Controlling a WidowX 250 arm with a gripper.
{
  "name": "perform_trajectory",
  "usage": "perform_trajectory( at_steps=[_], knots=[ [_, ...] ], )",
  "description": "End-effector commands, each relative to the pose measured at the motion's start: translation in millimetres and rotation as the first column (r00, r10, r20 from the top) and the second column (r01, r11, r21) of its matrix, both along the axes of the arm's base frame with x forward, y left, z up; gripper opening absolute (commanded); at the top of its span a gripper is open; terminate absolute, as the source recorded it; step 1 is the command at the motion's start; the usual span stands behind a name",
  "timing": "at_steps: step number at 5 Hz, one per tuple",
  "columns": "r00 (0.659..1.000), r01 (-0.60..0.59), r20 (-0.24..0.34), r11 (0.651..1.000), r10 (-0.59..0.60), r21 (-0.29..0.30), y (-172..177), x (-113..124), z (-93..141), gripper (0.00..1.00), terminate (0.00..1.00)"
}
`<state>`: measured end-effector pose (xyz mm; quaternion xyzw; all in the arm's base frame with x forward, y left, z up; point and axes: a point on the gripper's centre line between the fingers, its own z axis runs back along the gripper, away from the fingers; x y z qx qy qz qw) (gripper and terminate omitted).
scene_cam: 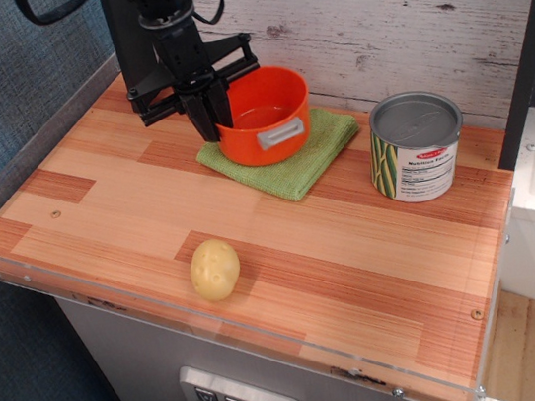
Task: Put the plastic vessel near the potato
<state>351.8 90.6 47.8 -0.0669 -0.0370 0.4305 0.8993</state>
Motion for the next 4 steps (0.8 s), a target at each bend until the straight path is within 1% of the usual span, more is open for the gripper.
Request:
perform_trajectory(
  at_steps=[1, 2, 3, 4],
  knots=[
    [0.992, -0.022, 0.128, 1.000, 0.022, 0.001, 14.8, -8.2, 50.8, 0.00, 0.00],
    [0.997, -0.038, 0.068, 0.998, 0.035, 0.047, 28.4, -38.2, 51.0, 0.00, 0.00],
    [0.997, -0.074, -0.014, 0.991, 0.076, 0.109, 46.2, -72.8, 47.0, 0.00, 0.00],
    [0.989, -0.138, -0.043, 0.985, 0.143, 0.107, 66.3, -99.5, 43.4, 0.00, 0.00]
  ],
)
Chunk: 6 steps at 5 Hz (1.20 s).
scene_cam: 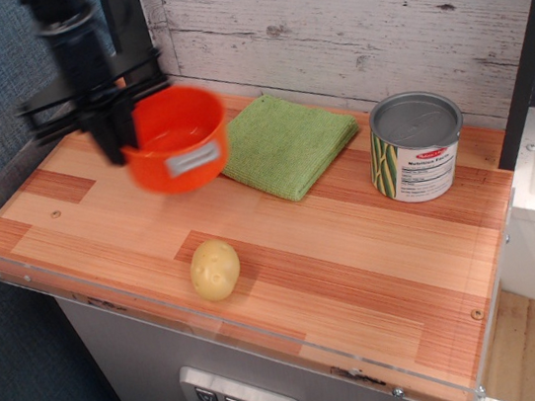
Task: Put the plastic vessel near the potato
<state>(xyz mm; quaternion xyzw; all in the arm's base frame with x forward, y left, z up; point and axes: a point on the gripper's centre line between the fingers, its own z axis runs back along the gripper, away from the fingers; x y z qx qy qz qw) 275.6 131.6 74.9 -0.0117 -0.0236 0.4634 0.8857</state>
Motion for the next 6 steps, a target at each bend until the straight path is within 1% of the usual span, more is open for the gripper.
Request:
perform_trajectory(
  at_steps=[1, 2, 3, 4, 6],
  knots=[
    [0.997, -0.077, 0.007, 0.996, 0.077, 0.038, 43.8, -39.0, 8.4, 0.00, 0.00],
    [0.997, -0.074, -0.001, 0.997, 0.074, 0.019, 66.0, -54.1, -1.1, 0.00, 0.00],
    [0.997, -0.071, -0.031, 0.996, 0.073, 0.053, 72.6, -62.2, -8.8, 0.00, 0.00],
    [0.997, -0.054, -0.050, 0.996, 0.057, 0.070, 74.0, -64.6, -22.0, 0.00, 0.00],
    [0.997, -0.025, -0.067, 0.999, 0.028, 0.049, 69.1, -63.8, -35.3, 0.00, 0.00]
  ],
)
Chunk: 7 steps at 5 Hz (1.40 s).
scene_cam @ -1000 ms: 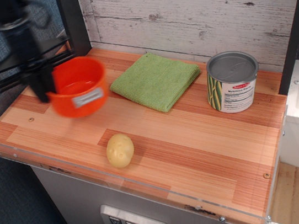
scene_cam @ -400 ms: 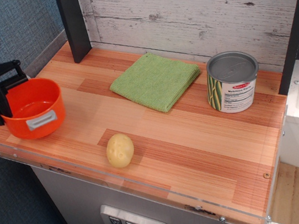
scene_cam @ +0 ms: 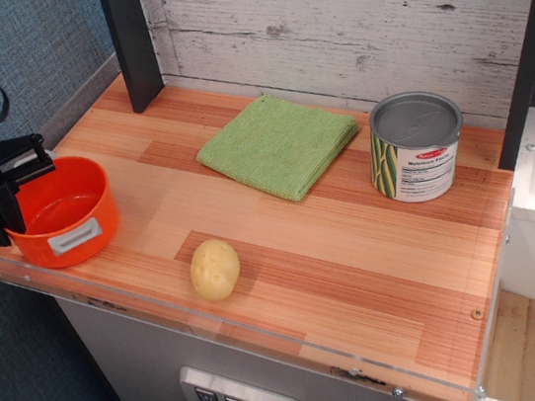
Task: Put the plastic vessel near the potato
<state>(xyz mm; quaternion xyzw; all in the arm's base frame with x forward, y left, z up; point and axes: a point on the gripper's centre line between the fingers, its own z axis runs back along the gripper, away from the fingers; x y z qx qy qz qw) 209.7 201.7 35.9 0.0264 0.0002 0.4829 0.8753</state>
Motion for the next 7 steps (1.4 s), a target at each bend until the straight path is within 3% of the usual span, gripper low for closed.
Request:
perform_trajectory(
  at_steps=[1, 3, 4, 5, 6, 7],
  knots=[
    [1.000, 0.030, 0.001, 1.000, -0.030, -0.010, 0.5, 0.7, 6.1, 1.00, 0.00],
    [0.999, 0.042, -0.002, 0.999, -0.042, 0.028, -2.6, 0.7, 30.5, 1.00, 0.00],
    [0.998, 0.058, 0.010, 0.993, -0.059, 0.099, -9.8, 3.0, 54.5, 1.00, 0.00],
    [0.993, 0.095, 0.055, 0.988, -0.103, 0.122, -18.0, 4.7, 73.0, 1.00, 0.00],
    [0.976, 0.192, 0.080, 0.976, -0.201, 0.108, -39.4, 3.5, 81.3, 1.00, 0.00],
    [0.940, 0.322, 0.084, 0.941, -0.331, 0.105, -64.2, 3.2, 82.0, 1.00, 0.00]
  ],
)
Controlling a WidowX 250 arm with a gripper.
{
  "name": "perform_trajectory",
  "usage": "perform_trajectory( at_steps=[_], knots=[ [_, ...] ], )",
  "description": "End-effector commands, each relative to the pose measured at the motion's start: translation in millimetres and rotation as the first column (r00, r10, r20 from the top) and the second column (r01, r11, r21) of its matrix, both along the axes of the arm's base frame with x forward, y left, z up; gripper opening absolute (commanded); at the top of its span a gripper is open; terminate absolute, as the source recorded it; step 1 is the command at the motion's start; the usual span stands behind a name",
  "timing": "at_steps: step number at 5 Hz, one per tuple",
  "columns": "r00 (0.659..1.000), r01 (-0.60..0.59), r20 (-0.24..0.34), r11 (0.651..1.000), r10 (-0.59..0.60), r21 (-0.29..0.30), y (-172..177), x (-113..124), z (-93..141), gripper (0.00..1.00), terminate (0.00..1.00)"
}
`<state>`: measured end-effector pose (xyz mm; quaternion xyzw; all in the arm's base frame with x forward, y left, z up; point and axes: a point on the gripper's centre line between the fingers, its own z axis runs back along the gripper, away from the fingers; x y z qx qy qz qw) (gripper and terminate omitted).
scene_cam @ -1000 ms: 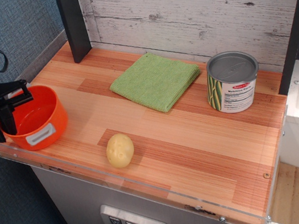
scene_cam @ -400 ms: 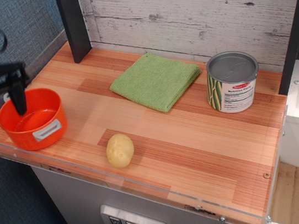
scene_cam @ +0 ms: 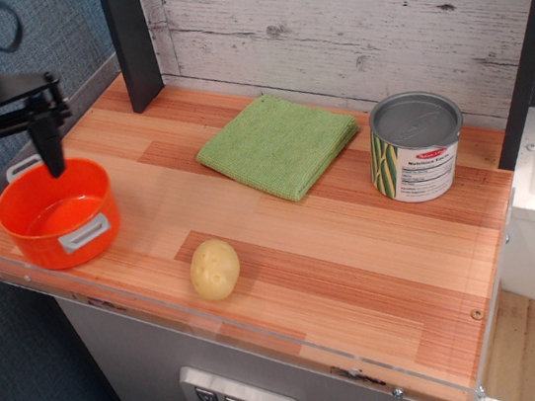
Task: Put the plastic vessel near the potato
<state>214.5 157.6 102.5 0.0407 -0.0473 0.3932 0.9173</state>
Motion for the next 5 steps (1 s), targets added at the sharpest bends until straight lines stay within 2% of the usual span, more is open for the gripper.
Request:
perform_trajectory(
  at_steps=[1, 3, 4, 5],
  knots=[
    [0.949, 0.313, 0.042, 0.950, -0.313, 0.011, -52.0, -9.7, 16.5, 1.00, 0.00],
    [0.840, 0.540, 0.026, 0.840, -0.542, 0.044, -100.1, -26.0, 14.7, 1.00, 0.00],
    [0.840, 0.540, 0.026, 0.840, -0.542, 0.044, -100.1, -26.0, 14.7, 1.00, 0.00],
    [0.840, 0.540, 0.026, 0.840, -0.542, 0.044, -100.1, -26.0, 14.7, 1.00, 1.00]
  ],
)
